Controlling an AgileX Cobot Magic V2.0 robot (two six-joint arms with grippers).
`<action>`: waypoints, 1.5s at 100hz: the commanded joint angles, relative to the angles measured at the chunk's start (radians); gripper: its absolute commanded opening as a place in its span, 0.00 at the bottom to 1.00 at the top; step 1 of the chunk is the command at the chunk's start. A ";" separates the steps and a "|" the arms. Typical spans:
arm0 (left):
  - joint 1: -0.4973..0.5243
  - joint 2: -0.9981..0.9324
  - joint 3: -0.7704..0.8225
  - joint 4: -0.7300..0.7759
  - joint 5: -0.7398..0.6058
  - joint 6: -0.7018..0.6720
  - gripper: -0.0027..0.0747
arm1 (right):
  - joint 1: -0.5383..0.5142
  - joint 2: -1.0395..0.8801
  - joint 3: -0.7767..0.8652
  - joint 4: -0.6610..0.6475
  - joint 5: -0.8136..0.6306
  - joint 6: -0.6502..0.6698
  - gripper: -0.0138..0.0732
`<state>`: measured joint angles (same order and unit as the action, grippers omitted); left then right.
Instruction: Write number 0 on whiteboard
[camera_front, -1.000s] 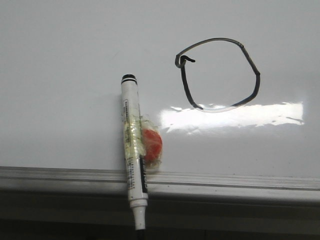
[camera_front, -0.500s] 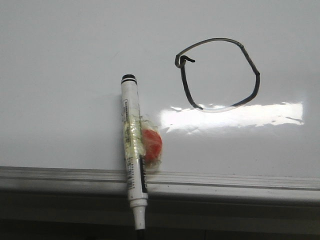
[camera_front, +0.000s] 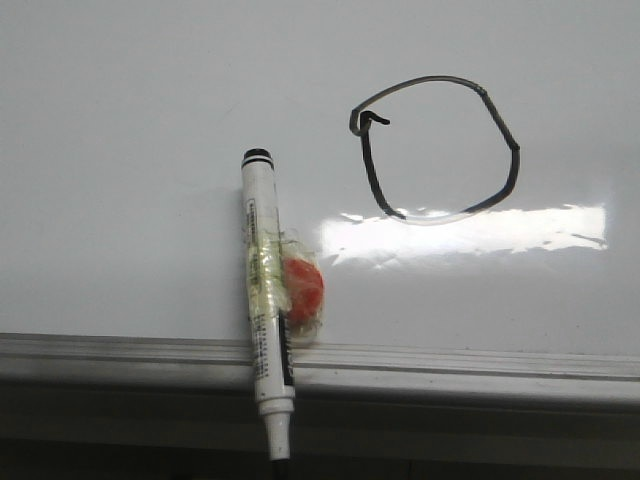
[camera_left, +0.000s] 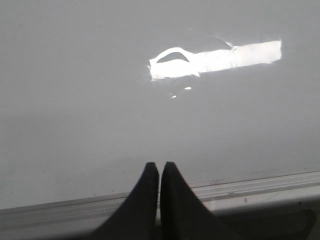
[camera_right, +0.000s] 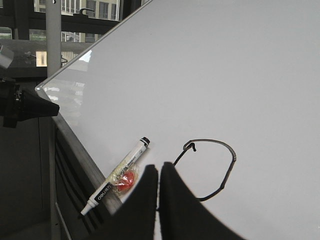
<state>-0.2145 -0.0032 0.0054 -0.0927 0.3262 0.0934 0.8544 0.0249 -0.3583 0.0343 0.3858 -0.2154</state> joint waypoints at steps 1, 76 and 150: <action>0.003 -0.024 0.030 -0.017 -0.048 0.000 0.01 | -0.008 0.014 -0.024 -0.009 -0.084 -0.002 0.10; 0.003 -0.024 0.030 -0.017 -0.048 0.000 0.01 | -0.057 0.014 0.016 -0.067 -0.066 -0.002 0.10; 0.003 -0.024 0.030 -0.017 -0.050 0.000 0.01 | -0.639 -0.054 0.382 -0.043 -0.084 0.068 0.10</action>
<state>-0.2145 -0.0032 0.0054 -0.0964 0.3275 0.0934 0.2224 -0.0033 0.0116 0.0000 0.3164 -0.1476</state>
